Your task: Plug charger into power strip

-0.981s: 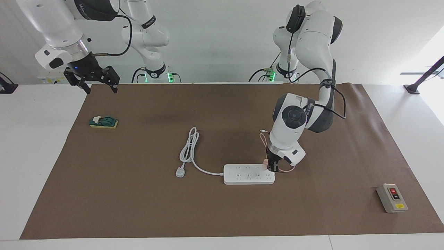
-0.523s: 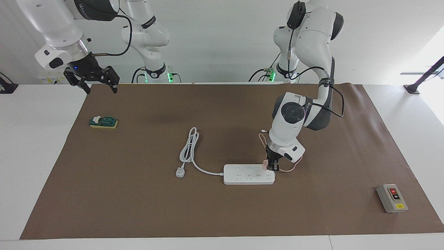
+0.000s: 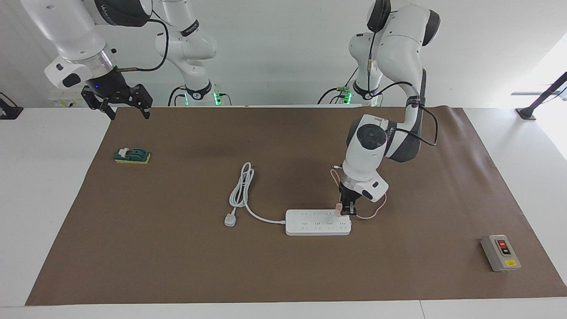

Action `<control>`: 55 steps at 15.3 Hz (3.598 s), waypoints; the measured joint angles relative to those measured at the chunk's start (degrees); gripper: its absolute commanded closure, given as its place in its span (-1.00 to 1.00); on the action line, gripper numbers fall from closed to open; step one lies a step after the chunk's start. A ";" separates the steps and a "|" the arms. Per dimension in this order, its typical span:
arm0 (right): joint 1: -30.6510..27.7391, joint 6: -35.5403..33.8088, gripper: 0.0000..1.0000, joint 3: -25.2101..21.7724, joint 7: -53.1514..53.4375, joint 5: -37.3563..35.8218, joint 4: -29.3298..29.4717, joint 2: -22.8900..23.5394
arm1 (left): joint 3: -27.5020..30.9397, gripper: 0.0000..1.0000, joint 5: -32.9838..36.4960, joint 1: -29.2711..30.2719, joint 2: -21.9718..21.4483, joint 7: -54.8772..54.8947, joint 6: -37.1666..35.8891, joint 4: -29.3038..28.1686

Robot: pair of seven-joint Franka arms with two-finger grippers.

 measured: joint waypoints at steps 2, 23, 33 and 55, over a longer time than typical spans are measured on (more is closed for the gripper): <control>0.00 0.00 -1.00 0.00 0.00 0.00 0.00 0.00 | -0.15 1.00 0.00 0.00 0.95 0.63 -1.93 1.77; 0.00 0.00 -1.00 0.00 0.00 0.00 0.00 0.00 | -0.21 -1.00 3.30 1.20 4.66 1.89 -7.18 7.98; 0.00 0.00 -1.00 0.00 0.00 0.00 0.00 0.00 | -4.73 -1.00 3.60 12.70 -3.30 22.89 -12.83 11.04; 0.00 0.00 -1.00 0.00 0.00 0.00 0.00 0.00 | -8.61 -1.00 -2.07 30.47 -15.57 90.84 -32.07 7.37</control>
